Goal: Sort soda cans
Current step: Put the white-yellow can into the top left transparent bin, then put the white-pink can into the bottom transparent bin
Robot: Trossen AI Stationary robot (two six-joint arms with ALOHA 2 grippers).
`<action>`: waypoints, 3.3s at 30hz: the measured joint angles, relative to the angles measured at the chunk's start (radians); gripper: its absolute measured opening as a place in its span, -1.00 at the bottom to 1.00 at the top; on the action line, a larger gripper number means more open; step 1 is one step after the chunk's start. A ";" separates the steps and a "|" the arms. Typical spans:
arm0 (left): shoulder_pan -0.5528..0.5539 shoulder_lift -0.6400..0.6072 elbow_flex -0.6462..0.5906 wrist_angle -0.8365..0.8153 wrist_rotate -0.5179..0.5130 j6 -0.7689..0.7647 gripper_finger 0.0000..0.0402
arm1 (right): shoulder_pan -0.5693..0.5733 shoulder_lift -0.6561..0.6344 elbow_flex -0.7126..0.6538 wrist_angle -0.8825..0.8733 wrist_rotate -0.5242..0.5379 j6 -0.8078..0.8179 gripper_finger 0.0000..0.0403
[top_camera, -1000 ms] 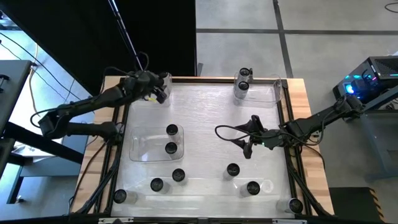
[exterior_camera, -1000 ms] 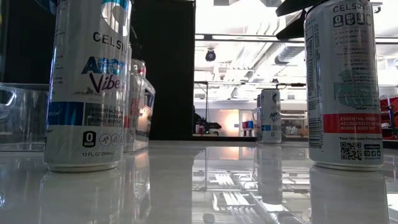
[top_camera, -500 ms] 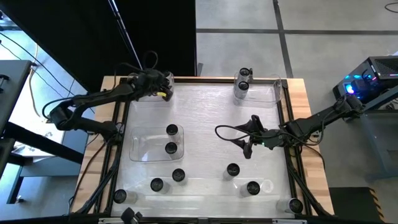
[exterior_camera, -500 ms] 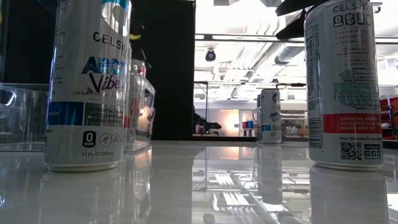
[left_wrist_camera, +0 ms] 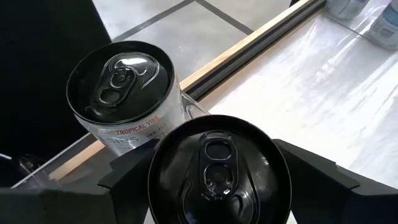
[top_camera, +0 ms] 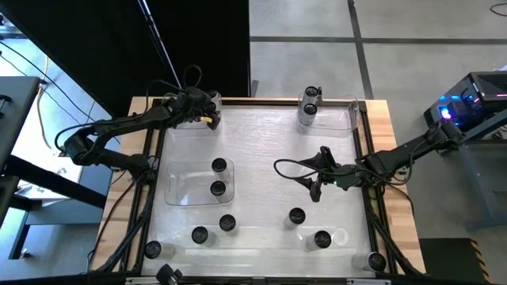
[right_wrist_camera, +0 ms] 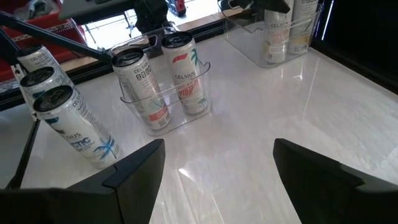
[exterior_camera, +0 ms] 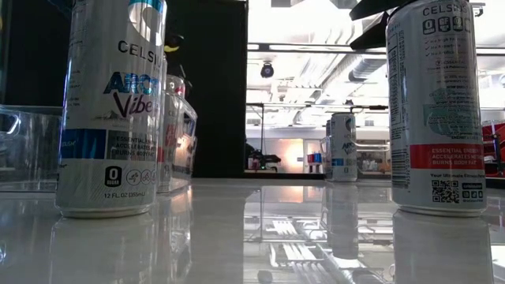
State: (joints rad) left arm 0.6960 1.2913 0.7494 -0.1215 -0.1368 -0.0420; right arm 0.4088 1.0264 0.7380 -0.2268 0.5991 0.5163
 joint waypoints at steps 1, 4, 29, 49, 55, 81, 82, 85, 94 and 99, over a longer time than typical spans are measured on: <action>0.000 -0.004 0.000 -0.001 0.001 0.003 0.47 | 0.000 0.000 0.000 0.000 0.000 0.000 0.47; 0.000 -0.030 0.000 0.000 0.001 0.017 0.48 | 0.000 0.000 0.000 0.000 0.001 0.000 0.47; -0.510 -0.558 0.001 -0.144 -0.218 0.068 0.44 | 0.264 0.274 0.340 -0.175 0.052 -0.019 0.47; -1.178 -0.381 0.001 -0.170 -0.684 -0.086 0.44 | 0.385 0.498 0.702 -0.837 -0.088 0.598 0.47; -1.260 -0.315 0.001 -0.167 -0.774 -0.117 0.44 | 0.355 0.499 0.694 -0.910 -0.089 0.628 0.47; -1.275 -0.309 0.000 -0.167 -0.796 -0.131 0.44 | 0.270 0.504 0.500 -0.568 -0.170 0.321 0.47; -1.275 -0.308 0.000 -0.167 -0.796 -0.131 0.44 | 0.270 0.504 0.492 -0.553 -0.175 0.321 0.47; -1.275 -0.309 0.000 -0.167 -0.796 -0.131 0.44 | 0.270 0.503 0.477 -0.527 -0.178 0.316 0.47; -1.275 -0.309 0.000 -0.167 -0.795 -0.131 0.44 | 0.251 0.503 0.487 -0.536 -0.188 0.312 0.47; -1.275 -0.309 0.000 -0.167 -0.795 -0.131 0.44 | 0.232 0.506 0.523 -0.539 -0.191 0.322 0.47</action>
State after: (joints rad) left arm -0.5789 0.9826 0.7498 -0.2882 -0.9318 -0.1730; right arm 0.6407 1.5320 1.2608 -0.7656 0.4086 0.8382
